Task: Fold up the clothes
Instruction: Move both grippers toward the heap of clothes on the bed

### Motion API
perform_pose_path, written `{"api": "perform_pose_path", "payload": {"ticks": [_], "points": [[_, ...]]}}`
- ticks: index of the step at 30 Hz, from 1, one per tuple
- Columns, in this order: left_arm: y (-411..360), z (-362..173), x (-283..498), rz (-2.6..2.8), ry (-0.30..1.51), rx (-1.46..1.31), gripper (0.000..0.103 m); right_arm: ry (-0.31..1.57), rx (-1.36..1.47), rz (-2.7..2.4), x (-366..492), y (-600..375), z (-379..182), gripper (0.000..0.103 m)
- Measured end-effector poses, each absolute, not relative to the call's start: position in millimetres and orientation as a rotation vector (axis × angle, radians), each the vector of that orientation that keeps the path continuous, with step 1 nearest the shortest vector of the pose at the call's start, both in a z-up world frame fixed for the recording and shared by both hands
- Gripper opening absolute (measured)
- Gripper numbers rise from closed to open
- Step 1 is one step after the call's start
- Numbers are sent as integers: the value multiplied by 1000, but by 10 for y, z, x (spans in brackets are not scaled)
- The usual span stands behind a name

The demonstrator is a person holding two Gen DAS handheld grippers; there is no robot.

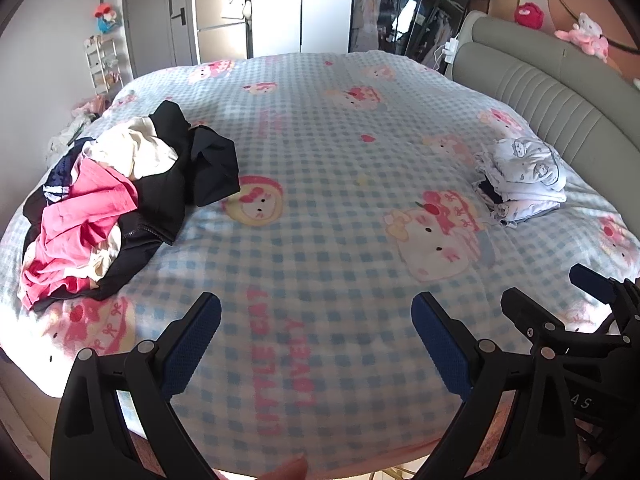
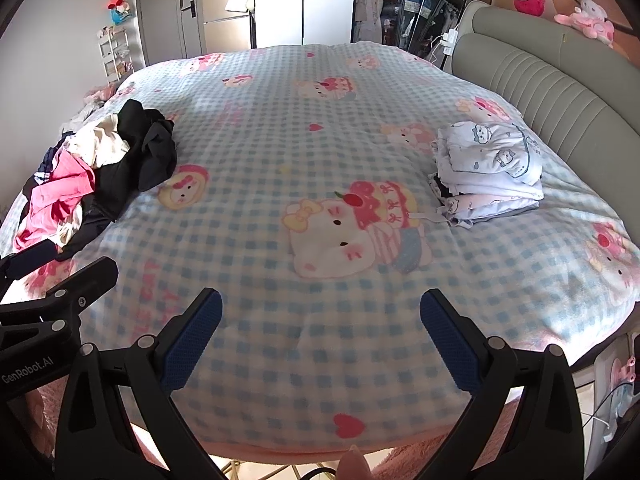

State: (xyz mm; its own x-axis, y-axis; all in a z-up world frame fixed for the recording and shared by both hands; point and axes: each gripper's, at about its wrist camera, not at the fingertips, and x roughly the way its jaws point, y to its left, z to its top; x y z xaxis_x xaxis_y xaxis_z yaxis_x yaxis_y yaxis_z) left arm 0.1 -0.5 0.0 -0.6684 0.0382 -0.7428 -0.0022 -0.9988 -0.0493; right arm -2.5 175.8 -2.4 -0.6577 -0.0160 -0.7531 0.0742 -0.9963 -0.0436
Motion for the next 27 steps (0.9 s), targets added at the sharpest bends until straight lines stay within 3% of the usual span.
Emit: {"api": "perform_pose_path", "payload": {"ticks": [6,9,16,20,27], "points": [[-147,65,-48,2788,-118,-1270,98,53,1342,-2713,-164,1795,14,101],[-316,130,-77,2771,-138,-1258,98,250,1181,-2679,-221,1428,189,101],[-1278,6,-4,2871,-377,-1273,98,411,981,-2513,-589,456,393,101],[-1868,-85,87,2951,-515,-1281,98,401,1019,-2374,-831,-141,215,101],[-2711,-249,61,3093,-589,-1318,97,337,1096,-2211,-1125,-1109,0,101]]}}
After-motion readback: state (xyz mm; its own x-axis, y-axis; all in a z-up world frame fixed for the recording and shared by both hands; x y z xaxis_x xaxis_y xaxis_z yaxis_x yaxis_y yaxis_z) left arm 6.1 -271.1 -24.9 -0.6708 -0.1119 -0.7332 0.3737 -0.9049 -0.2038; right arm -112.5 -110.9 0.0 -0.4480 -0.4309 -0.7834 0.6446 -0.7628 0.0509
